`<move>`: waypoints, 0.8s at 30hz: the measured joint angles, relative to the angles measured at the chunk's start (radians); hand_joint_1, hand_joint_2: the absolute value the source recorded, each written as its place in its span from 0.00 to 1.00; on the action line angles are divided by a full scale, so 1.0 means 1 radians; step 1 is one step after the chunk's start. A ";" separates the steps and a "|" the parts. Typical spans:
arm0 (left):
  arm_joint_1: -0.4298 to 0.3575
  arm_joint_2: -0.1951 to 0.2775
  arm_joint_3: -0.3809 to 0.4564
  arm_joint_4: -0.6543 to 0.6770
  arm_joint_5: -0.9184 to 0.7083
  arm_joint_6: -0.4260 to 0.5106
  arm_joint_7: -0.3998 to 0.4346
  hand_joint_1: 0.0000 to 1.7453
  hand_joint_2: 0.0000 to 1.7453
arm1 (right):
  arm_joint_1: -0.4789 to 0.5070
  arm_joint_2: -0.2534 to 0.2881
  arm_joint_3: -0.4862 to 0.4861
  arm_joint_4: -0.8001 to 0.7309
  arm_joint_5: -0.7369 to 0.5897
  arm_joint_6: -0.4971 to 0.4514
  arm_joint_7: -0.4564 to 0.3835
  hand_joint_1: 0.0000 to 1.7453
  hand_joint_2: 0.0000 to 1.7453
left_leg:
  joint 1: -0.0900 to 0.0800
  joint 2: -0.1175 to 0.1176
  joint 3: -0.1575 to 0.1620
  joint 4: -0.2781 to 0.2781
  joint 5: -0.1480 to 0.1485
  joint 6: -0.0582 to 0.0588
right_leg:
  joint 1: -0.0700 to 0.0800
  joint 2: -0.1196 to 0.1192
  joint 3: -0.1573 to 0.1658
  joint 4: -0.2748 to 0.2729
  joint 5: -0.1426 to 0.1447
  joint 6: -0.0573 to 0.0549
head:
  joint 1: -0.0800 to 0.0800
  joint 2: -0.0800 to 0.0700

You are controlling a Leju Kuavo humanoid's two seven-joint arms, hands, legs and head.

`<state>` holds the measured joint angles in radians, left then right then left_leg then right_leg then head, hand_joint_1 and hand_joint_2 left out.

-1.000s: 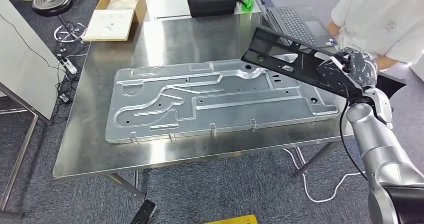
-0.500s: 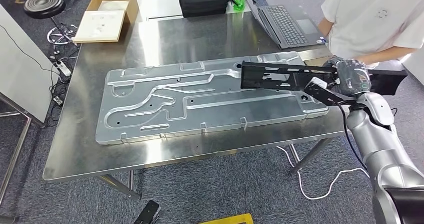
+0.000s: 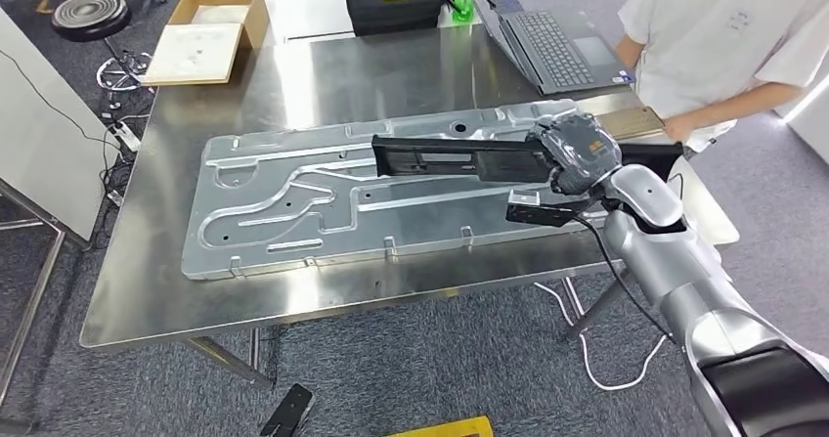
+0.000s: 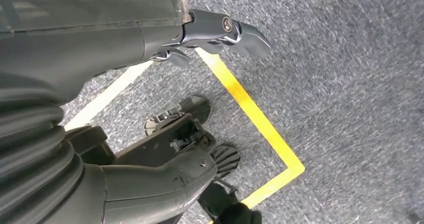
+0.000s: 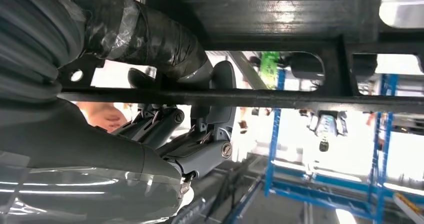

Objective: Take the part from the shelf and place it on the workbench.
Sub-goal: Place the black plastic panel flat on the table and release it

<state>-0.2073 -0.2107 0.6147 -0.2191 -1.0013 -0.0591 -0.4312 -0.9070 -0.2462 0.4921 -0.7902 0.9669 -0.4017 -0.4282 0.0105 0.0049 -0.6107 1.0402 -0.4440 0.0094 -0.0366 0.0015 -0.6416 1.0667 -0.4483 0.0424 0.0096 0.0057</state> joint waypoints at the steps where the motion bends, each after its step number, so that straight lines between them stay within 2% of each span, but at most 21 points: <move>1: 0.002 0.000 0.000 0.000 -0.002 0.000 0.001 0.00 1.00 | -0.001 0.001 0.012 -0.007 -0.001 -0.004 -0.001 1.00 1.00 | 0.001 0.000 -0.001 0.000 0.001 -0.004 | 0.001 0.001 -0.002 0.000 0.002 -0.011 | -0.001 0.000; 3: 0.005 0.000 0.000 0.000 -0.005 0.000 0.002 0.00 1.00 | 0.000 0.002 0.029 -0.019 -0.001 -0.015 -0.005 1.00 1.00 | 0.005 0.000 -0.006 0.011 -0.011 -0.012 | 0.005 0.000 -0.002 -0.002 0.003 -0.027 | -0.001 0.000; 4: 0.006 0.000 0.000 0.000 -0.006 0.000 0.003 0.00 1.00 | 0.000 0.002 0.035 -0.025 -0.002 -0.022 -0.008 1.00 1.00 | 0.007 -0.001 -0.019 0.040 -0.031 -0.014 | 0.005 0.000 -0.002 -0.003 0.004 -0.034 | -0.001 0.000; 7: 0.008 0.000 -0.001 0.000 -0.006 0.000 0.003 0.00 1.00 | 0.001 0.002 0.049 -0.035 -0.004 -0.032 -0.012 1.00 1.00 | 0.006 -0.001 -0.102 0.221 -0.118 -0.011 | 0.016 0.000 -0.002 -0.003 0.004 -0.048 | -0.001 0.000; 8: 0.009 0.000 -0.001 0.000 -0.006 0.000 0.003 0.00 1.00 | 0.003 0.002 0.054 -0.036 -0.004 -0.033 -0.012 1.00 1.00 | 0.004 -0.001 -0.125 0.269 -0.130 -0.007 | 0.021 0.000 -0.002 -0.003 0.003 -0.051 | -0.001 0.000; 9: 0.010 0.000 -0.001 0.000 -0.006 0.000 0.003 0.00 1.00 | 0.005 0.002 0.057 -0.036 -0.005 -0.033 -0.012 1.00 1.00 | 0.001 -0.001 -0.134 0.284 -0.125 -0.002 | 0.025 0.002 -0.001 -0.003 0.002 -0.053 | -0.001 0.000; 10: 0.011 0.000 -0.001 0.000 -0.007 0.000 0.003 0.00 1.00 | 0.006 0.002 0.060 -0.036 -0.006 -0.033 -0.011 1.00 1.00 | -0.003 -0.001 -0.124 0.260 -0.101 0.006 | 0.029 0.003 0.001 -0.003 0.002 -0.054 | -0.001 0.000; 12: 0.009 0.000 -0.002 0.000 -0.007 0.000 0.002 0.00 1.00 | 0.007 0.002 0.065 -0.036 -0.010 -0.035 -0.008 1.00 1.00 | -0.015 -0.004 -0.068 0.138 -0.033 0.026 | 0.033 0.006 0.005 -0.003 0.000 -0.055 | -0.001 0.000; 13: 0.008 0.000 -0.002 0.000 -0.007 0.001 0.002 0.00 1.00 | 0.007 0.002 0.068 -0.035 -0.011 -0.038 -0.008 0.75 0.75 | -0.020 -0.005 -0.039 0.077 -0.010 0.034 | 0.035 0.007 0.006 -0.003 0.000 -0.055 | -0.001 0.000; 14: 0.007 0.000 -0.003 0.000 -0.007 0.001 0.001 0.00 1.00 | 0.009 0.002 0.070 -0.035 -0.012 -0.040 -0.007 0.50 0.50 | -0.024 -0.005 -0.021 0.036 0.000 0.038 | 0.036 0.007 0.005 -0.004 0.000 -0.053 | -0.001 0.000; 16: 0.008 0.000 -0.004 0.000 -0.007 0.003 0.001 0.00 1.00 | 0.015 0.002 0.072 -0.035 -0.014 -0.045 -0.007 0.00 0.00 | -0.027 -0.006 -0.009 0.009 0.000 0.039 | 0.034 0.007 0.002 -0.007 0.004 -0.046 | -0.001 0.000; 18: 0.009 0.000 -0.006 0.000 -0.009 0.004 0.001 0.00 1.00 | 0.022 0.002 0.074 -0.035 -0.016 -0.048 -0.008 0.00 0.00 | -0.023 -0.004 -0.002 -0.008 0.008 0.041 | 0.035 0.006 0.001 -0.006 0.001 -0.037 | -0.001 0.000; 19: 0.008 0.000 -0.006 0.000 -0.009 0.005 0.002 0.00 1.00 | 0.024 0.002 0.074 -0.035 -0.017 -0.049 -0.009 0.00 0.00 | -0.020 -0.003 0.002 -0.018 0.014 0.043 | 0.035 0.006 -0.006 0.011 -0.012 -0.032 | -0.001 0.000; 20: 0.007 0.000 -0.007 0.000 -0.010 0.005 0.002 0.00 1.00 | 0.025 0.002 0.075 -0.034 -0.020 -0.050 -0.009 0.00 0.00 | -0.017 -0.001 0.006 -0.026 0.019 0.044 | 0.034 0.005 -0.021 0.047 -0.035 -0.028 | -0.001 0.000; 22: 0.006 0.000 -0.007 0.000 -0.008 0.002 0.002 0.00 1.00 | 0.029 0.001 0.076 -0.032 -0.028 -0.052 -0.009 0.00 0.00 | -0.016 -0.001 0.007 -0.029 0.021 0.047 | 0.028 0.004 -0.076 0.164 -0.092 -0.020 | 0.000 0.000; 23: 0.008 0.000 -0.007 0.000 -0.006 0.000 0.002 0.00 0.75 | 0.034 0.001 0.076 -0.030 -0.031 -0.052 -0.009 0.00 0.00 | -0.016 -0.001 0.007 -0.028 0.021 0.047 | 0.024 0.004 -0.102 0.217 -0.109 -0.016 | 0.000 0.000; 24: 0.009 0.000 -0.007 0.000 -0.005 -0.001 0.002 0.00 0.50 | 0.040 0.001 0.076 -0.027 -0.034 -0.052 -0.008 0.00 0.00 | -0.015 -0.001 0.007 -0.026 0.020 0.046 | 0.020 0.003 -0.116 0.242 -0.109 -0.012 | 0.000 0.000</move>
<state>-0.1979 -0.2103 0.6079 -0.2190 -1.0061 -0.0600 -0.4295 -0.8672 -0.2449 0.5678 -0.8177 0.9331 -0.4537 -0.4365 -0.0047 0.0039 -0.6041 1.0138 -0.4236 0.0554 -0.0165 0.0049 -0.7574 1.3083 -0.5575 0.0308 0.0091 0.0057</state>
